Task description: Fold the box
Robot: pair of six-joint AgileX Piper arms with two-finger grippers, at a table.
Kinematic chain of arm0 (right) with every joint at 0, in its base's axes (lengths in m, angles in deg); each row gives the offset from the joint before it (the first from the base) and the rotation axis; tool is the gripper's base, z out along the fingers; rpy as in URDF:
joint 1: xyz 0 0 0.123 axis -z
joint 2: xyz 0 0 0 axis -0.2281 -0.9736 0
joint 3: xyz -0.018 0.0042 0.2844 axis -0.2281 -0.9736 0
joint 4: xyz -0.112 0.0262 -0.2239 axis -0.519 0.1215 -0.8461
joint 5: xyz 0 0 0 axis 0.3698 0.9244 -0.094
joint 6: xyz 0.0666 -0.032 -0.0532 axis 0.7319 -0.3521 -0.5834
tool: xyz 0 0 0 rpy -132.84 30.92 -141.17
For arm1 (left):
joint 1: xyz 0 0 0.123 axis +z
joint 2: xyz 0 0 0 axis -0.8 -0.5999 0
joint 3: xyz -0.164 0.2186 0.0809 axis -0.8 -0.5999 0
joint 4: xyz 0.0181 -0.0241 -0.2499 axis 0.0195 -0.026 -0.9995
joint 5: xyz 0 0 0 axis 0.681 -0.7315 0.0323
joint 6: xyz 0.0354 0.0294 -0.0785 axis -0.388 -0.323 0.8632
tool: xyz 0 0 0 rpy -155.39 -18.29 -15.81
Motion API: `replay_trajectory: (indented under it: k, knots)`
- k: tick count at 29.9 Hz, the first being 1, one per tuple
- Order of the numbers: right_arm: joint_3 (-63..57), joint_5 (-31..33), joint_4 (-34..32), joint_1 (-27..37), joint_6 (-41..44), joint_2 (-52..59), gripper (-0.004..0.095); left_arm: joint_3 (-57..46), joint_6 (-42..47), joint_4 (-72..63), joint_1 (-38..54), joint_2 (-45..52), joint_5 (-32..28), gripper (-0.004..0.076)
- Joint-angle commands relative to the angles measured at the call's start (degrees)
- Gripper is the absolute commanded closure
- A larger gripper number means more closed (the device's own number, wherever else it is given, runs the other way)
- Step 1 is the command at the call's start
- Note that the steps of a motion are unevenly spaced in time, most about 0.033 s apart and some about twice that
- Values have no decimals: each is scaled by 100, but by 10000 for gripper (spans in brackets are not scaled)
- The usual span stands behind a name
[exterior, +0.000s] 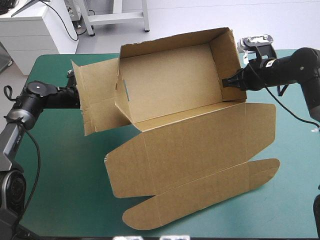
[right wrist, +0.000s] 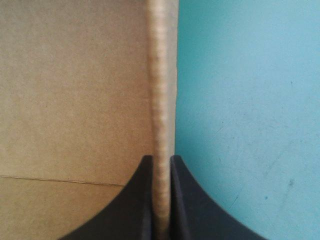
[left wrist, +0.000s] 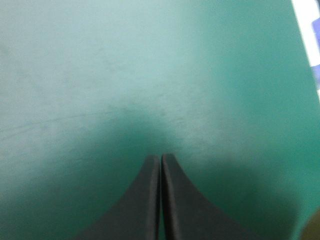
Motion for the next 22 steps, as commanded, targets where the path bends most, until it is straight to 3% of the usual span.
replay_trajectory:
  k: [1,10,22]
  knots:
    - [167,-401,275,30,-12,58,927,139,-247,-1447,-35,483,511,731]
    - [167,-621,-62,30,-3,-72,927,139,-375,-1893,-35,1036,776,731]
    - [167,-560,-551,30,63,-117,927,139,-441,-1863,-35,1063,1377,731]
